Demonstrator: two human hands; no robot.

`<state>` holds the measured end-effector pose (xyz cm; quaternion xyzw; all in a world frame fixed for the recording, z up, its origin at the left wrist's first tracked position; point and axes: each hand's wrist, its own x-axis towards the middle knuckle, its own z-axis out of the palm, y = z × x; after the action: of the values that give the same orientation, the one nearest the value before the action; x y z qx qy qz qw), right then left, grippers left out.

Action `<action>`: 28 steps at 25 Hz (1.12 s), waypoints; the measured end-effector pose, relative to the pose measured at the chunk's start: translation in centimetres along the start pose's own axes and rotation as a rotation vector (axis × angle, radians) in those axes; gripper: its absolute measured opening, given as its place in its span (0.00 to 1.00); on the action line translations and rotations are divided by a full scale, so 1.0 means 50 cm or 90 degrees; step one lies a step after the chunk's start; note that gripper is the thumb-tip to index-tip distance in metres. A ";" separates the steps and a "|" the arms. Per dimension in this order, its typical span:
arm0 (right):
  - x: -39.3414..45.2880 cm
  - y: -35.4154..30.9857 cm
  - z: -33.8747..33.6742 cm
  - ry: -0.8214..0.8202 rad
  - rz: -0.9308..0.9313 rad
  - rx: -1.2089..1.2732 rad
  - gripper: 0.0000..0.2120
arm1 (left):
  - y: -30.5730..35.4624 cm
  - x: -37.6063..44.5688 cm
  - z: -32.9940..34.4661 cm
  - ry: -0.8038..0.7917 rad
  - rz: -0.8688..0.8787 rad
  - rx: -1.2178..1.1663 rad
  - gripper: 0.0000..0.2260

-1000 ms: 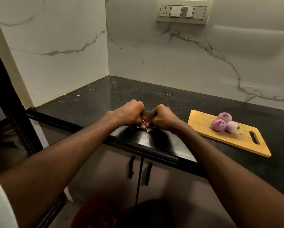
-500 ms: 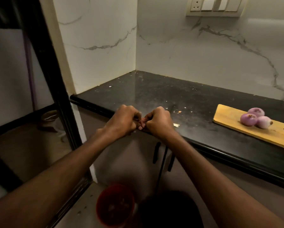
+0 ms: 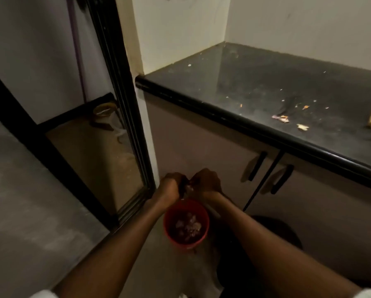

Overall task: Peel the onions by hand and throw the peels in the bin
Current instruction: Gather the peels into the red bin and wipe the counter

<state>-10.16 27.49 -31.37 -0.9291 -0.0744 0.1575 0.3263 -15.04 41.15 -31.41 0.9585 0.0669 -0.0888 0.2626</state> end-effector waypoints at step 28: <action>-0.151 -0.096 -0.232 0.378 -0.503 0.275 0.12 | 0.217 -0.022 -0.067 0.527 0.225 -0.548 0.10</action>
<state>-13.48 22.61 -17.95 -0.7468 -0.2890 -0.2348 0.5510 -13.75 33.53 -23.02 0.7181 0.0331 0.3695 0.5888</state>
